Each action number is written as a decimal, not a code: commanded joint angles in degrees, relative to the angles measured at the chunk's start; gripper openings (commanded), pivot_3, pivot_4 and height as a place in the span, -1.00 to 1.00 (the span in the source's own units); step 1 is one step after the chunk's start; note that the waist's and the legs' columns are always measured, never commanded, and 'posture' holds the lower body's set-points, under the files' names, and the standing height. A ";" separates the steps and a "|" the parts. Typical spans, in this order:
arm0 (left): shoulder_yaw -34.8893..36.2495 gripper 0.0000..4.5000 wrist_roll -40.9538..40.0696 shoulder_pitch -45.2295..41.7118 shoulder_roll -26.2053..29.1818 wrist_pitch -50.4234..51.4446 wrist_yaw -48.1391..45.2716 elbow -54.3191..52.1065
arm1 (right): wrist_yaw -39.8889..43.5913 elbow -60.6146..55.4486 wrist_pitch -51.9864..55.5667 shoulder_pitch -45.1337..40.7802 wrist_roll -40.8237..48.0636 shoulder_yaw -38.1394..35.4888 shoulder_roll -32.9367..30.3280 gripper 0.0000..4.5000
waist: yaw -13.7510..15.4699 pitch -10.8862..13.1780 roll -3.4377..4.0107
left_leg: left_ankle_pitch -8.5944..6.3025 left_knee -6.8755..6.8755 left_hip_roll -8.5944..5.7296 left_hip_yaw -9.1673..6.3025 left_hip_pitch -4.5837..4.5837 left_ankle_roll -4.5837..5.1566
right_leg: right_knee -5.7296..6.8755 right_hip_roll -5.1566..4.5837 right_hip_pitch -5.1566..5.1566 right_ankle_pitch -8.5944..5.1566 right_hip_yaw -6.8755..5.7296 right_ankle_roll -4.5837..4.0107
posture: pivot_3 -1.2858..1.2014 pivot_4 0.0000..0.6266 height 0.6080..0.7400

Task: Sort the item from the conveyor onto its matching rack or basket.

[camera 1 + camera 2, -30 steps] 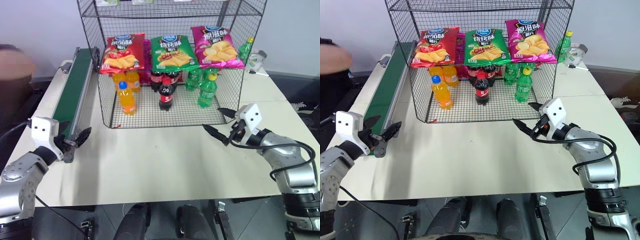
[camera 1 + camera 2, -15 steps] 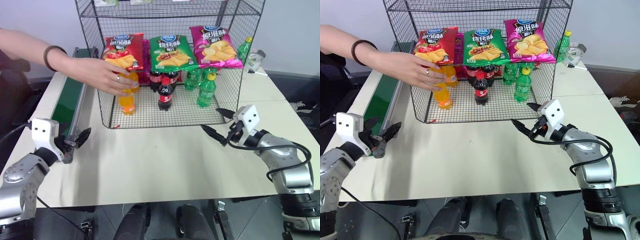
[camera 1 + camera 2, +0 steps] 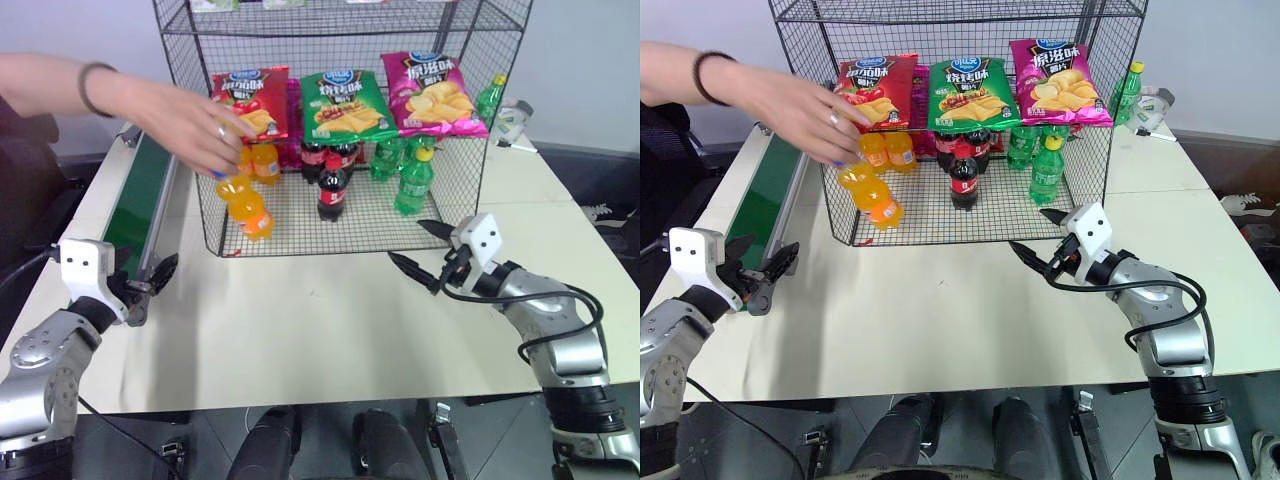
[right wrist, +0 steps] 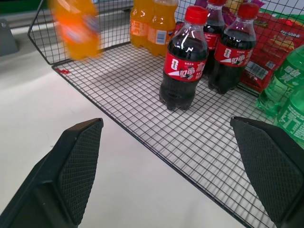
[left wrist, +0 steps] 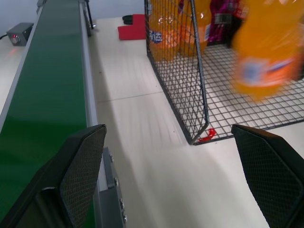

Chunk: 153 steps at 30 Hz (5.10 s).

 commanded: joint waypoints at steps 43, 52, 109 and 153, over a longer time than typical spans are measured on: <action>3.12 0.96 4.99 -4.93 -2.61 -12.56 6.86 8.51 | -1.61 -8.00 0.62 -4.20 0.93 9.05 9.34 1.00 | -0.06 -0.01 -0.01 | 0.00 0.02 -0.01 0.00 0.01 0.00 | 0.02 0.01 -0.19 0.10 -0.02 0.18 | 0.03 -0.52 1.00; 4.99 0.96 4.96 -3.46 -2.95 -13.70 8.55 8.03 | -0.59 -14.10 4.07 -0.58 4.94 13.21 12.00 1.00 | -0.10 -0.01 -0.01 | 0.00 0.01 0.00 -0.01 0.01 0.00 | 0.02 0.01 -0.22 0.10 -0.01 0.18 | 0.03 -0.52 1.00; 5.56 0.96 7.38 -8.44 -3.76 -25.30 12.26 18.36 | -2.55 -18.55 7.30 1.36 6.69 13.94 12.16 1.00 | -0.07 -0.06 -0.09 | 0.00 0.04 -0.01 -0.01 0.01 0.00 | 0.04 0.02 -0.24 0.11 -0.04 0.20 | 0.03 -0.52 1.00; -7.51 0.10 -6.32 -15.04 -1.18 -6.83 1.46 -4.38 | -3.82 -18.66 7.35 1.52 6.45 13.48 12.38 1.00 | -0.13 -0.10 -0.16 | 0.00 0.09 -0.04 -0.04 0.03 0.00 | 0.05 0.01 -0.15 0.11 -0.06 0.19 | 0.03 -0.52 1.00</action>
